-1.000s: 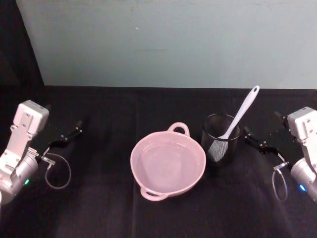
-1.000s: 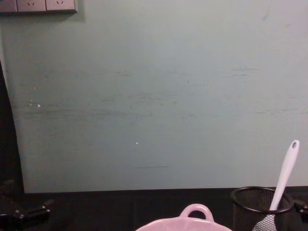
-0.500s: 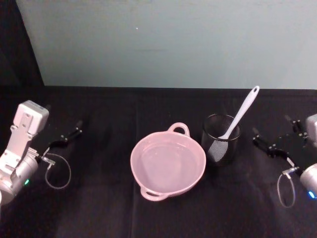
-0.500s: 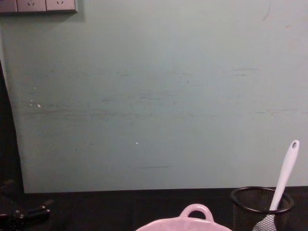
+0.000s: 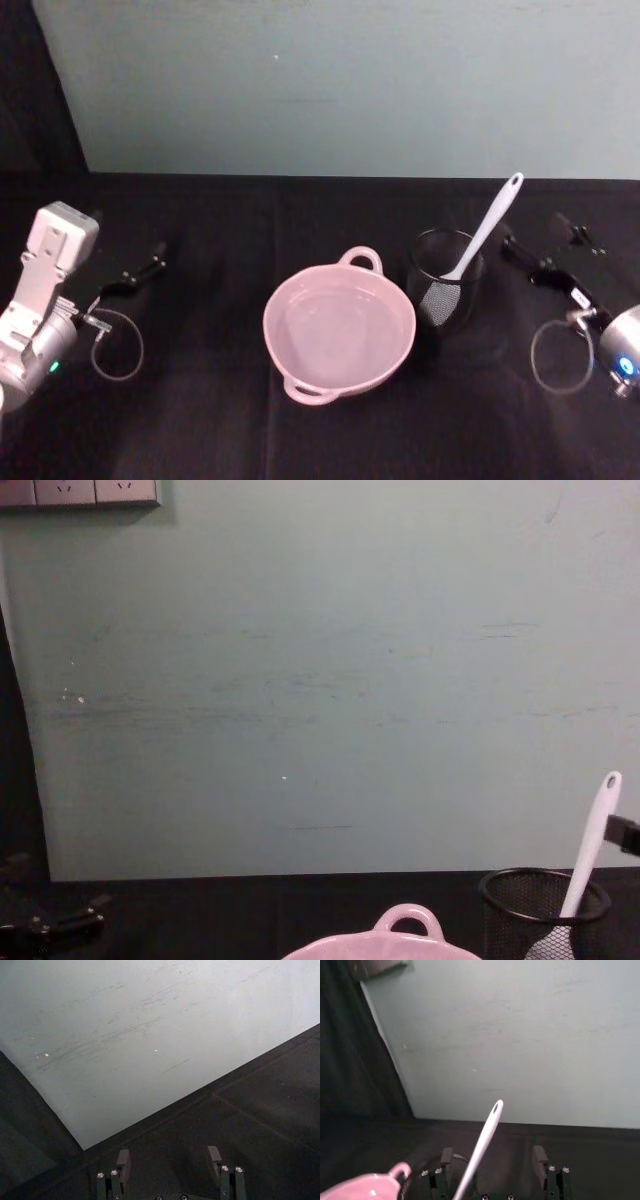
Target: Use the one hand to pick up the spoon and stir the clear water in the bowl.
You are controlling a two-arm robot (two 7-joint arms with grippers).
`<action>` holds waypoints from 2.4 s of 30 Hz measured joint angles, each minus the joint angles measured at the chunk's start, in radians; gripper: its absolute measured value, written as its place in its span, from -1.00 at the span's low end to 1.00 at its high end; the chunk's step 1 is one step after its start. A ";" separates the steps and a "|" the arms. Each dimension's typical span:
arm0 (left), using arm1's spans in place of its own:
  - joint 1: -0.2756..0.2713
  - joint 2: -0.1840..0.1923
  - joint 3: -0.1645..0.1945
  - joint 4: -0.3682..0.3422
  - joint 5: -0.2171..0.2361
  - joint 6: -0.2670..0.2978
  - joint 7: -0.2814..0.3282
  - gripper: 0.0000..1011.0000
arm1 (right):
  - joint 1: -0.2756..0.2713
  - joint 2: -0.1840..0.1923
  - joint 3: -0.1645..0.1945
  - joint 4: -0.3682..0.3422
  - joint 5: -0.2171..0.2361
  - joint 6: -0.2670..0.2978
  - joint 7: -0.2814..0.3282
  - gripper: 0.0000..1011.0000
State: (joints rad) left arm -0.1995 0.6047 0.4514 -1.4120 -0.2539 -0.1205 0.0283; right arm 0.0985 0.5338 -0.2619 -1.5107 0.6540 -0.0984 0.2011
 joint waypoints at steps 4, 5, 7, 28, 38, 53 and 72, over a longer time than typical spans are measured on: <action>0.000 0.000 0.000 0.000 0.000 0.000 0.000 0.99 | 0.050 -0.042 0.019 0.055 0.091 0.055 0.065 0.98; 0.000 0.000 0.000 0.000 0.000 0.000 0.000 0.99 | 0.059 -0.049 0.023 0.065 0.108 0.067 0.075 0.98; 0.000 0.000 0.000 0.000 0.000 0.000 0.000 0.99 | 0.080 -0.067 0.033 0.087 0.146 0.100 0.099 0.98; 0.000 0.000 0.000 0.000 0.000 0.000 0.000 0.99 | 0.136 -0.090 0.057 0.143 0.298 0.271 0.127 0.98; 0.000 0.000 0.000 0.000 0.000 0.000 0.000 0.99 | 0.151 -0.068 0.047 0.142 0.374 0.346 0.144 0.98; 0.000 0.000 0.000 0.000 0.000 0.000 0.000 0.99 | 0.201 -0.047 -0.011 0.229 0.354 0.239 0.258 0.98; 0.000 0.000 0.000 0.000 0.000 0.000 0.000 0.99 | 0.229 -0.045 -0.041 0.268 0.393 0.211 0.291 0.45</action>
State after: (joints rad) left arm -0.1995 0.6047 0.4514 -1.4120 -0.2539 -0.1205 0.0283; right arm 0.3277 0.4893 -0.3027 -1.2423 1.0469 0.1122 0.4924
